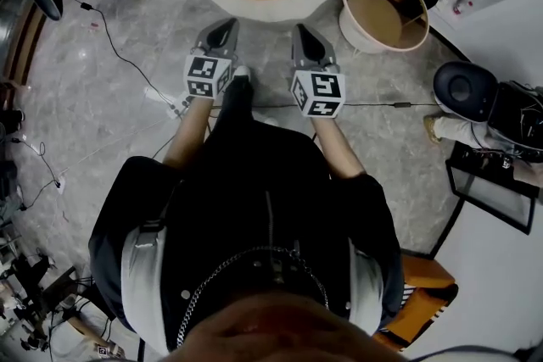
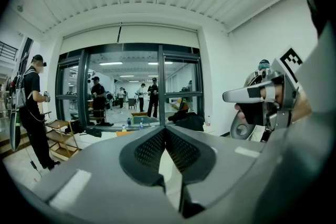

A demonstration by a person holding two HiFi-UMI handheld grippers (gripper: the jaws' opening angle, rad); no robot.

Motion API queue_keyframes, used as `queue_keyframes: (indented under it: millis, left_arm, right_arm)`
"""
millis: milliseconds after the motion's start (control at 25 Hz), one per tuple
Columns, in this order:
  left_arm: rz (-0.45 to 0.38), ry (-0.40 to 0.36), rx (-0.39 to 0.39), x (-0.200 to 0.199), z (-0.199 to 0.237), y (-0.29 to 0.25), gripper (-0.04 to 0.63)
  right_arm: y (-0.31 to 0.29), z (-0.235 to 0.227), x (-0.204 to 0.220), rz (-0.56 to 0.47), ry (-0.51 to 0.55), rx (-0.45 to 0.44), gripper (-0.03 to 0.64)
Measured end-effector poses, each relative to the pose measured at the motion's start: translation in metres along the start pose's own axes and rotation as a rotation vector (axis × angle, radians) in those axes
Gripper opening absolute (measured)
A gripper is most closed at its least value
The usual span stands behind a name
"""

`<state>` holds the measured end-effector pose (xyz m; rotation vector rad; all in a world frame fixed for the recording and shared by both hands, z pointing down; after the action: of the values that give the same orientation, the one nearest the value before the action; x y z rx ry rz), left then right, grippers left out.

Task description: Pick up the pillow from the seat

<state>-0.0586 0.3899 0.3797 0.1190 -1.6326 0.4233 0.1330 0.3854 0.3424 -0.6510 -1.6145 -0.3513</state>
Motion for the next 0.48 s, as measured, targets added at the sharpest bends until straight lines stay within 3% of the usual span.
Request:
queue_keyframes:
  millis: [480]
  left_arm:
    - [0.008,0.022,0.018,-0.005,0.025,-0.054,0.011]
  right_arm:
    - [-0.053,-0.026,-0.008,0.024,-0.006,0.008,0.002]
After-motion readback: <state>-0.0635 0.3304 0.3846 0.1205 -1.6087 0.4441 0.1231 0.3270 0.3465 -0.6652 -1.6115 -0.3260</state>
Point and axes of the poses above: the fingertips, and each gripper's own axes: y backward along the fingers, z to its left, x out of its underside, the point moved 5 cm from there along y, backward along the fingers, and after that the axes turned 1 degree about -y, right-handed, at the moved point
